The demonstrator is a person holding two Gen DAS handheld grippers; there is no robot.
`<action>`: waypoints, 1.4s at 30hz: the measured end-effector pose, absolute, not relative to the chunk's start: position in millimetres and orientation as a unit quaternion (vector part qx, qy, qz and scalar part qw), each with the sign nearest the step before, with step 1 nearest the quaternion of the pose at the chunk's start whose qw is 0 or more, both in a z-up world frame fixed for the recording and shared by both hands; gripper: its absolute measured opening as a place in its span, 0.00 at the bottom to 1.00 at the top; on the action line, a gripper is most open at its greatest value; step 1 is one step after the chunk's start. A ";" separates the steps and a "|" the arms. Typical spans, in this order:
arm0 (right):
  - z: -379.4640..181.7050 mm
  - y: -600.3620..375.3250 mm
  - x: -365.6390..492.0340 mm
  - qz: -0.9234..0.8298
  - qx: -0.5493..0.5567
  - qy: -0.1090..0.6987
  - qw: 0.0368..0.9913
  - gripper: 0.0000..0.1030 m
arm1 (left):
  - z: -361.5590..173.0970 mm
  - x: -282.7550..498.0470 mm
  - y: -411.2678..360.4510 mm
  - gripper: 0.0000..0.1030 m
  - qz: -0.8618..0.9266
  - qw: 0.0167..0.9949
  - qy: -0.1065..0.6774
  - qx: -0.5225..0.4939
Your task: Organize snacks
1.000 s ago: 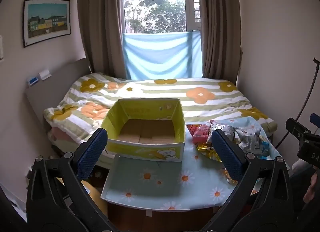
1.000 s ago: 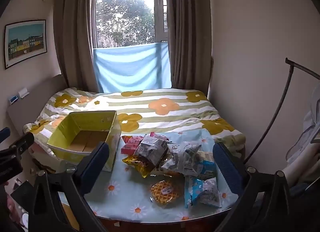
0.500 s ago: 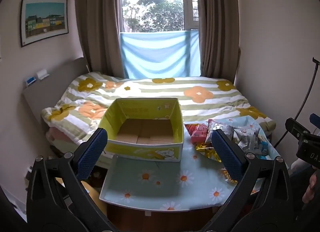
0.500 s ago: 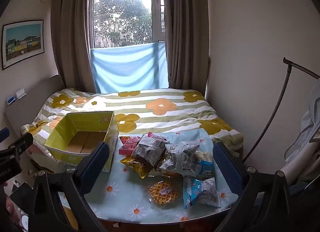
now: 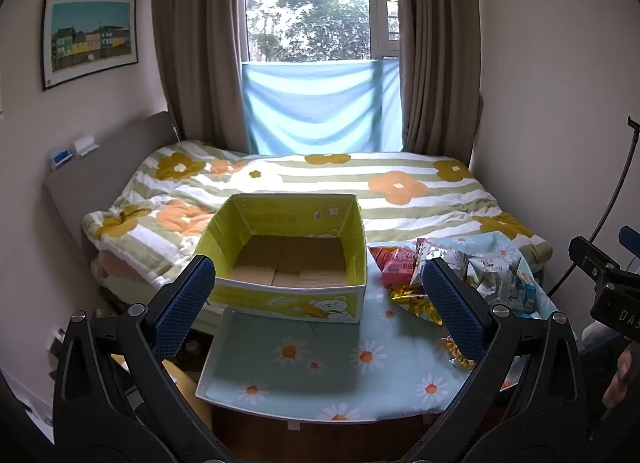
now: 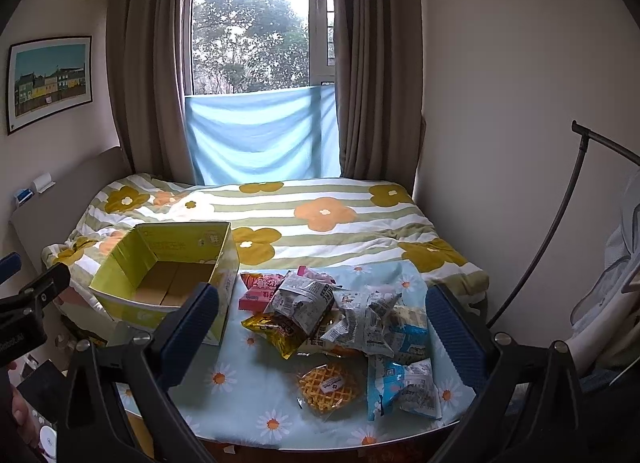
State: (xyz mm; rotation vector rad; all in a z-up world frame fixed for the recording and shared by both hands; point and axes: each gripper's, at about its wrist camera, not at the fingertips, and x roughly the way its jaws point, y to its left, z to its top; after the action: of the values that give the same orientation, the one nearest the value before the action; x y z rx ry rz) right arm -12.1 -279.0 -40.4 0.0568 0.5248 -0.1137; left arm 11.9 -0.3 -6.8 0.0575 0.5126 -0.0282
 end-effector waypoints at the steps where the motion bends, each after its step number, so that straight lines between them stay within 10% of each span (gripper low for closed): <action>1: -40.6 -279.5 -12.2 -0.056 0.029 0.259 0.964 1.00 | -6.8 12.0 -0.4 1.00 -0.014 0.967 0.254 0.029; 42: -39.3 -277.9 -11.9 -0.059 0.029 0.257 0.964 1.00 | -6.1 16.3 -0.8 1.00 -0.024 0.965 0.259 0.023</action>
State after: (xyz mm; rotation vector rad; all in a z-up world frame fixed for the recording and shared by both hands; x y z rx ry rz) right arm -11.9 -277.8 -39.3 0.0586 0.5201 -0.1192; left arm 16.3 -0.8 -6.1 0.0474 0.5249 -0.0477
